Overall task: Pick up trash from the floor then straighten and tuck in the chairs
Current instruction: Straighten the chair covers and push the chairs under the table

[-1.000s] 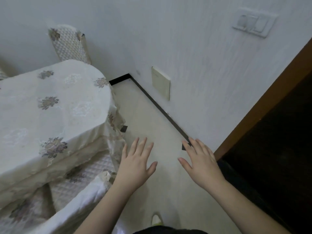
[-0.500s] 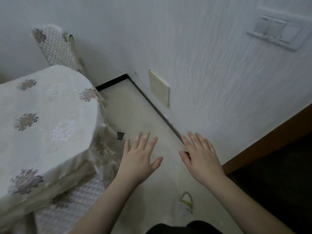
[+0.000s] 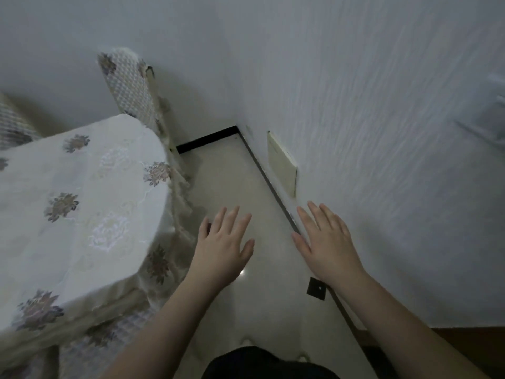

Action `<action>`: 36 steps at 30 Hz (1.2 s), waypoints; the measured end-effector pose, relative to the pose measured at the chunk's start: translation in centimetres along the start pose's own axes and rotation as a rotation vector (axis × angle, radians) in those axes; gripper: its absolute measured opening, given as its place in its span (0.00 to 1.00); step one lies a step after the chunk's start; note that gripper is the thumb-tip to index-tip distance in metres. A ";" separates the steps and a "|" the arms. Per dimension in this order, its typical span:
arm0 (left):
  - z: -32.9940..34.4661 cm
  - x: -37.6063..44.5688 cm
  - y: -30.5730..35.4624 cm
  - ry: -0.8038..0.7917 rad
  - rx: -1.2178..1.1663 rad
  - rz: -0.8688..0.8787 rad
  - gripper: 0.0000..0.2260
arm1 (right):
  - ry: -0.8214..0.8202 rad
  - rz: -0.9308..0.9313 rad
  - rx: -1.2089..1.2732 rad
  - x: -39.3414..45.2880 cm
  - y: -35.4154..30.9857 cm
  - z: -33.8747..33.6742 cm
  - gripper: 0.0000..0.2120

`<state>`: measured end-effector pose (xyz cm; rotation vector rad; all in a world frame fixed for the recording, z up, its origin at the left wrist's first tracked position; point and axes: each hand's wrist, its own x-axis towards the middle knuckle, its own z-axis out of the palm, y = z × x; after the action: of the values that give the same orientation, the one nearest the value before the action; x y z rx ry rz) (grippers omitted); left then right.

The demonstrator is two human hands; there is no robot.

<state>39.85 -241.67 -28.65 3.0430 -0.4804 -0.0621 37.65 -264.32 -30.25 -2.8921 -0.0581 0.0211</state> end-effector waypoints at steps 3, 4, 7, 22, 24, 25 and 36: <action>0.3 2.1 -2.7 -0.001 -0.010 -0.067 0.27 | -0.009 -0.052 0.019 3.9 -1.2 0.1 0.32; 0.4 2.8 -3.7 -0.001 -0.011 -0.088 0.27 | -0.012 -0.072 0.021 5.4 -1.7 0.2 0.33; 0.3 5.2 -6.5 0.019 -0.042 -0.149 0.29 | -0.011 -0.123 0.018 9.9 -3.5 0.5 0.33; -1.3 20.3 -21.5 0.122 -0.117 -0.202 0.25 | 0.001 -0.188 -0.081 31.7 -12.6 1.3 0.30; -1.4 22.4 -22.7 0.144 -0.101 -0.197 0.24 | -0.007 -0.196 -0.087 34.0 -13.0 1.6 0.29; -1.5 23.5 -23.3 0.149 -0.094 -0.198 0.24 | -0.016 -0.201 -0.089 35.3 -13.1 1.8 0.29; -1.9 38.5 -29.6 0.068 -0.047 -0.289 0.32 | -0.013 -0.250 -0.045 53.5 -13.2 2.2 0.31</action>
<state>85.65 -225.38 -29.91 3.0310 -0.0326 0.0164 90.61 -248.82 -29.65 -2.9072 -0.4260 -0.0072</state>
